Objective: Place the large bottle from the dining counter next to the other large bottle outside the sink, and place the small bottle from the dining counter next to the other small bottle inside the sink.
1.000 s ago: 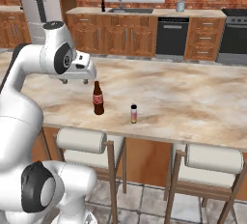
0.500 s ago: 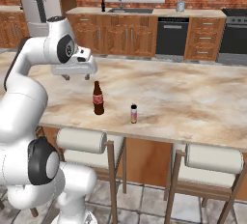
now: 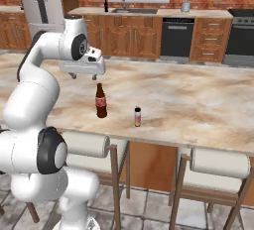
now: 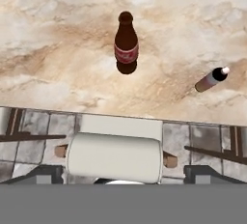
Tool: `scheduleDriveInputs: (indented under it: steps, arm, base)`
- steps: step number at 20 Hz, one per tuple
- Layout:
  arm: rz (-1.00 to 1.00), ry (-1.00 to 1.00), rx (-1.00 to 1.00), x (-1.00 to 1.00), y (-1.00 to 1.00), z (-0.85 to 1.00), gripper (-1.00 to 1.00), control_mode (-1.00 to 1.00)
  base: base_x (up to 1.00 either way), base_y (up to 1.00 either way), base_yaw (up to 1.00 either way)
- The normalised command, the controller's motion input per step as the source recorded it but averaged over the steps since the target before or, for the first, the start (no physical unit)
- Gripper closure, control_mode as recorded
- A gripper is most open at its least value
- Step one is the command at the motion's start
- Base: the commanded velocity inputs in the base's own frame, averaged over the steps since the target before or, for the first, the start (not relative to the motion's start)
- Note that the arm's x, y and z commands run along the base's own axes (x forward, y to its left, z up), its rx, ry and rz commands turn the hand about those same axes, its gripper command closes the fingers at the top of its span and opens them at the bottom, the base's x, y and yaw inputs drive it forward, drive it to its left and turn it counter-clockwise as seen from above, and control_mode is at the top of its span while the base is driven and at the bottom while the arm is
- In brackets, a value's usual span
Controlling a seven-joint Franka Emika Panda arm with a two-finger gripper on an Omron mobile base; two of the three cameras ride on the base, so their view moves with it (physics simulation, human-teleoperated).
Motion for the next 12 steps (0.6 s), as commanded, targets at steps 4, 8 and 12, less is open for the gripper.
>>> scheduleDriveInputs:
  steps: [4, 8, 12]
  arm:
    - [0.00, 0.05, 0.03, 0.23, 0.00, -0.17, -1.00, -1.00]
    - [0.00, 0.00, 0.00, 0.13, 0.00, -0.08, -1.00, -1.00]
    - [0.00, 0.12, 0.00, 0.33, 0.00, 0.00, -1.00, -1.00]
  base:
    - [0.00, 0.00, 0.00]
    - [0.00, 0.00, 0.00]
    - [0.00, 0.00, 0.00]
